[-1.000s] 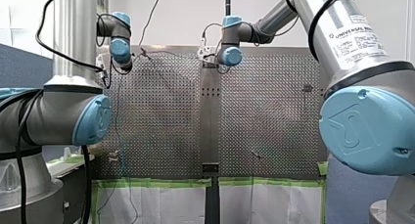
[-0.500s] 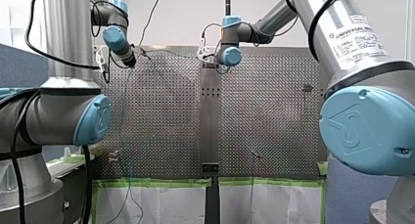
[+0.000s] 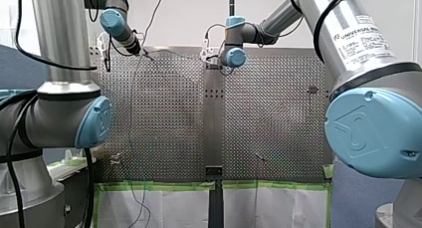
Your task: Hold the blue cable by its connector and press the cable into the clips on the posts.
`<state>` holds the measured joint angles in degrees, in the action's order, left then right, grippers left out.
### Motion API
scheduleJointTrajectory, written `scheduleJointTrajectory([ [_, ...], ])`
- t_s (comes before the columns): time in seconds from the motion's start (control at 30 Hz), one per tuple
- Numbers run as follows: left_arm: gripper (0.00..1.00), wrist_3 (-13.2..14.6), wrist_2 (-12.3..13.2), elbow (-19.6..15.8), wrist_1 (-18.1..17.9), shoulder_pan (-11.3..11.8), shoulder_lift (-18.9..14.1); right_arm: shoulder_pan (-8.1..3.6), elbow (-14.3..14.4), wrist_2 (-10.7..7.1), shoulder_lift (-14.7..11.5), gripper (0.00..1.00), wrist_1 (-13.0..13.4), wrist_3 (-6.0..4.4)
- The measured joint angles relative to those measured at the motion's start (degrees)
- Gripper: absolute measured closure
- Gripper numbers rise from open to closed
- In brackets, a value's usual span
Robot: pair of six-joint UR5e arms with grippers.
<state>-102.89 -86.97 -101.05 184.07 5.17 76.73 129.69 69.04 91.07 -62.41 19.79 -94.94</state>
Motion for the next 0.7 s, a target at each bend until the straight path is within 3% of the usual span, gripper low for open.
scheduleJointTrajectory([
  [0.47,0.01,6.43,0.35,-0.03,-2.04,-1.51,1.44,0.01,0.01,0.0,0.0,0.98,-0.27,0.0],
  [0.7,0.01,7.31,0.29,-0.14,-3.62,-2.19,1.65,-0.04,0.0,0.0,0.01,0.98,-0.43,0.0],
])
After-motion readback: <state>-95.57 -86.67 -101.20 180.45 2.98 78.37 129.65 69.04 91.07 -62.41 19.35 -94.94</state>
